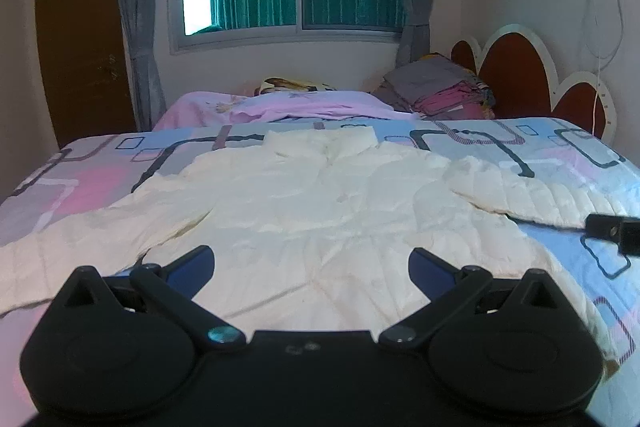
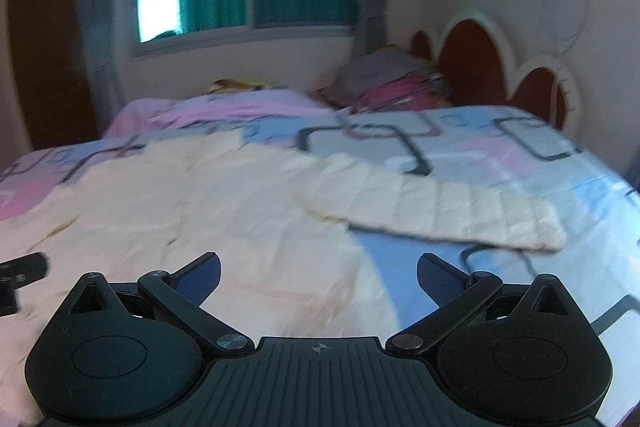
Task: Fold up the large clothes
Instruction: 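Grasp the jacket sleeve cuff with the right gripper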
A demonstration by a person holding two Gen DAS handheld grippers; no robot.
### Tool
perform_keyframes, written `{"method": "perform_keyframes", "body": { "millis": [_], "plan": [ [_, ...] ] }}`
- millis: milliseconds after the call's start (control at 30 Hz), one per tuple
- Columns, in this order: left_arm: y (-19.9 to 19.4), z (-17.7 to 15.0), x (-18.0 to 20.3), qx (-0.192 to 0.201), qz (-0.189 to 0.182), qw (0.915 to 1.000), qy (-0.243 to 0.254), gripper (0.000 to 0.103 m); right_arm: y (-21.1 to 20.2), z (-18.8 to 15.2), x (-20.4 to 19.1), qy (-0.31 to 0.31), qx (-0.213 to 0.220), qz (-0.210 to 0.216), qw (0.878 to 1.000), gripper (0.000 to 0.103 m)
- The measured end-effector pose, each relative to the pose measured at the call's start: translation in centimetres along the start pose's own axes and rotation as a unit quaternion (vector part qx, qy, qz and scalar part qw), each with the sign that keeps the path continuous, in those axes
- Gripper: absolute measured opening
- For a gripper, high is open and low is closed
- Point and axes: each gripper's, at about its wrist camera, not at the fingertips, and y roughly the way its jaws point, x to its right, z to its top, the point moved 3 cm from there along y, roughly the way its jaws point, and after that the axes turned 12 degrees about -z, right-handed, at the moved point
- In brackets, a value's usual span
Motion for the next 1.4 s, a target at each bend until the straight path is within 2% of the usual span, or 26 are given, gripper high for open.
{"method": "perform_keyframes", "body": {
  "millis": [100, 167, 200, 267, 333, 400, 533, 633, 800, 833, 867, 900, 933, 1100, 1267, 1333, 1400],
  "plan": [
    [1.7, 0.7, -0.6, -0.015, -0.022, 0.9996, -0.004, 0.103, 0.9, 1.3, 1.6, 0.029, 0.031, -0.046, 0.998, 0.103],
    [2.7, 1.1, -0.6, -0.011, -0.025, 0.9996, -0.004, 0.103, 2.3, 2.2, 2.9, 0.037, 0.033, -0.053, 0.997, 0.103],
    [3.2, 1.3, -0.5, -0.009, -0.026, 0.9996, -0.006, 0.103, 3.0, 2.4, 3.4, 0.031, 0.026, -0.05, 0.998, 0.103],
    [4.8, 1.4, -0.3, -0.011, -0.004, 0.9999, -0.01, 0.103, 4.9, 2.7, 4.6, 0.027, 0.009, -0.046, 0.999, 0.103],
    [6.7, 1.4, 0.3, -0.024, -0.016, 0.9996, -0.004, 0.103, 6.7, 2.6, 6.2, 0.033, -0.001, -0.054, 0.998, 0.103],
    [8.2, 1.4, 1.0, -0.027, -0.014, 0.9995, -0.007, 0.103, 8.5, 2.4, 7.8, 0.038, -0.01, -0.074, 0.996, 0.103],
    [10.8, 1.4, 2.0, -0.046, -0.016, 0.9987, -0.016, 0.103, 13.4, 1.8, 13.1, 0.105, -0.041, -0.097, 0.989, 0.103],
    [12.7, 1.5, 2.5, -0.059, -0.032, 0.9974, -0.026, 0.103, 16.6, 1.6, 17.3, 0.153, -0.048, -0.113, 0.98, 0.103],
    [16.0, 1.6, 3.7, -0.078, 0.0, 0.9968, -0.02, 0.103, 20.8, -0.1, 21.9, 0.204, -0.068, -0.126, 0.968, 0.103],
    [16.4, 1.8, 4.1, -0.077, 0.0, 0.9969, -0.016, 0.103, 21.4, -0.6, 22.3, 0.212, -0.074, -0.125, 0.966, 0.1],
    [16.9, 2.0, 4.4, -0.077, 0.001, 0.9969, -0.012, 0.103, 21.9, -1.1, 22.8, 0.221, -0.082, -0.116, 0.965, 0.07],
    [17.3, 2.1, 4.8, -0.078, 0.002, 0.9969, -0.01, 0.103, 22.5, -1.6, 23.0, 0.228, -0.097, -0.111, 0.962, 0.056],
    [17.7, 2.3, 5.1, -0.079, 0.001, 0.9969, -0.009, 0.103, 23.0, -2.1, 23.5, 0.24, -0.111, -0.106, 0.959, 0.052],
    [18.9, 3.2, 6.2, -0.074, 0.009, 0.9972, -0.005, 0.103, 24.3, -3.9, 25.0, 0.304, -0.141, -0.076, 0.939, 0.052],
    [19.1, 3.6, 6.3, -0.077, 0.022, 0.9968, -0.005, 0.103, 25.1, -4.1, 26.3, 0.338, -0.136, -0.062, 0.929, 0.051],
    [19.0, 3.7, 6.0, -0.078, 0.033, 0.9964, -0.006, 0.103, 25.5, -3.7, 26.6, 0.336, -0.135, -0.064, 0.93, 0.051],
    [18.8, 3.8, 5.4, -0.081, 0.047, 0.9955, -0.013, 0.103, 25.8, -3.3, 26.5, 0.319, -0.135, -0.072, 0.935, 0.041]
  ]
}}
